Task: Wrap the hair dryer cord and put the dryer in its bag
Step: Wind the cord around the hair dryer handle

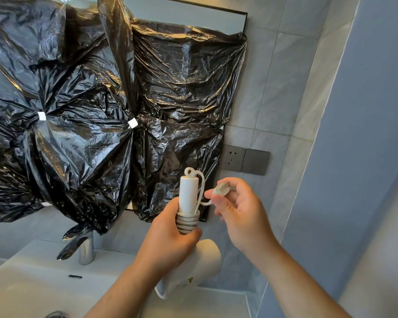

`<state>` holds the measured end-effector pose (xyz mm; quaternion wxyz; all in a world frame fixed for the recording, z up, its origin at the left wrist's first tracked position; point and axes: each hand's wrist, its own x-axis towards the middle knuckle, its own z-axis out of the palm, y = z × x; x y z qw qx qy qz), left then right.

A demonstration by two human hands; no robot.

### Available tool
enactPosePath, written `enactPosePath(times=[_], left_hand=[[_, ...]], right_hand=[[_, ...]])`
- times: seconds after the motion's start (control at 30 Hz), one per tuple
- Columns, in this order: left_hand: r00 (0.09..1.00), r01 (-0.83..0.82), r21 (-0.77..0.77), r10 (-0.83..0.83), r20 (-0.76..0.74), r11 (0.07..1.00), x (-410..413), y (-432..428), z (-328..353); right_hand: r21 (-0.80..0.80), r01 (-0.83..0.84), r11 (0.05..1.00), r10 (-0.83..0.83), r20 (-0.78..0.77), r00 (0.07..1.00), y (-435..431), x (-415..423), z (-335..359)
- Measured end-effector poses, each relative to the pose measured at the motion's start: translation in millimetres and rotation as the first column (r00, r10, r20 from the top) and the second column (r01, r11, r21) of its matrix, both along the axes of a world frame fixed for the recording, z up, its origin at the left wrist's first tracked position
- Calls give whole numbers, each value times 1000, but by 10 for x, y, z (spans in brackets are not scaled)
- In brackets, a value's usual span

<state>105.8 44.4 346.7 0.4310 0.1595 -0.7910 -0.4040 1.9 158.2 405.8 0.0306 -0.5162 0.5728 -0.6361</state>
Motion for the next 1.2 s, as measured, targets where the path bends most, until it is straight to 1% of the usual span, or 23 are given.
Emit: enactPosePath(times=[0.07, 0.2, 0.27, 0.37, 0.4, 0.43, 0.53, 0.67, 0.7, 0.8, 0.83, 0.87, 0.97, 1.07, 1.2], left_hand=[[1000, 5, 6, -5, -18, 1000, -5, 26, 19], [998, 56, 4, -56, -21, 998, 16, 70, 52], [994, 111, 9, -111, -24, 994, 43, 99, 69], [983, 173, 49, -169, -76, 984, 72, 138, 94], [979, 189, 53, -184, -90, 981, 79, 146, 107], [976, 202, 49, -197, -98, 978, 87, 153, 122], [968, 234, 32, -230, -101, 972, 106, 161, 166], [970, 235, -4, -235, -64, 972, 122, 154, 163], [972, 227, -6, -226, -61, 974, 122, 153, 153], [978, 201, -26, -203, -50, 979, 119, 153, 136], [981, 187, -44, -189, -41, 981, 115, 150, 130], [984, 173, -63, -175, -32, 983, 109, 146, 125], [992, 127, -119, -128, 0, 985, 90, 145, 117], [996, 94, -145, -93, 16, 985, 57, 137, 99], [999, 53, -146, -53, 6, 988, 4, 170, 55]], right_hand=[[29, 58, 998, -55, -82, 995, -20, -21, -21], [70, 170, 983, -154, -190, 970, -51, -67, -35], [98, 181, 979, -167, -139, 976, -82, -106, -49], [143, 129, 981, -134, 26, 991, -131, -161, -81], [153, 106, 983, -116, 61, 991, -137, -160, -90], [159, 85, 984, -97, 67, 993, -145, -157, -104], [163, 54, 985, -56, 9, 998, -147, -118, -120], [208, 34, 978, -40, 25, 999, -153, -125, -129], [219, 10, 976, -21, 49, 999, -153, -126, -130], [233, -122, 965, 78, 186, 979, -152, -130, -111], [237, -148, 960, 98, 210, 973, -158, -134, -109], [248, -139, 959, 88, 207, 975, -174, -135, -112], [291, 64, 955, -88, 68, 994, -208, -102, -119], [268, 185, 946, -184, -29, 982, -215, -54, -116], [282, 383, 880, -332, -211, 919, -228, -9, -109]])
